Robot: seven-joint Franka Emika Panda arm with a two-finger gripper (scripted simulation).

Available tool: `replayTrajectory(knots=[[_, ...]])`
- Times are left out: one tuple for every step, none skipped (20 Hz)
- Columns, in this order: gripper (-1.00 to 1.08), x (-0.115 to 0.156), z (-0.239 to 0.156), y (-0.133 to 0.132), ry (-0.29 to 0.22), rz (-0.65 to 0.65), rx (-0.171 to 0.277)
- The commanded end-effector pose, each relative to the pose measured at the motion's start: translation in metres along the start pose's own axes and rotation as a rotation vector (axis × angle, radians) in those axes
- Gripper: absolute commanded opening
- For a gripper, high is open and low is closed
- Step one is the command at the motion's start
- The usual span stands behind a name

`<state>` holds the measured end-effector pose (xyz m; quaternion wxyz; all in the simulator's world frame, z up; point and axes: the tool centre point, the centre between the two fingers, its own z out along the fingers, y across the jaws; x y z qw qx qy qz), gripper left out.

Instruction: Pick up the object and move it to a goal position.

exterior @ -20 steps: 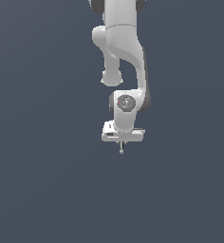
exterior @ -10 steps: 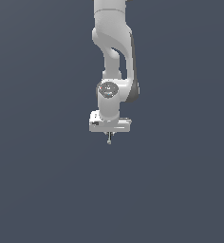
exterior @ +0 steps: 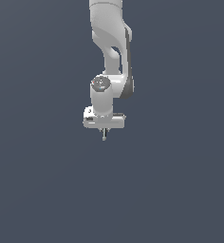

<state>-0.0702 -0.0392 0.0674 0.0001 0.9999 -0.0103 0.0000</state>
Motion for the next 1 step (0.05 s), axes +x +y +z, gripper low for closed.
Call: replayTrajectory(knots=[[-1.0, 0.0003, -0.0001, -0.0004, 0.0, -0.001, 0.0]])
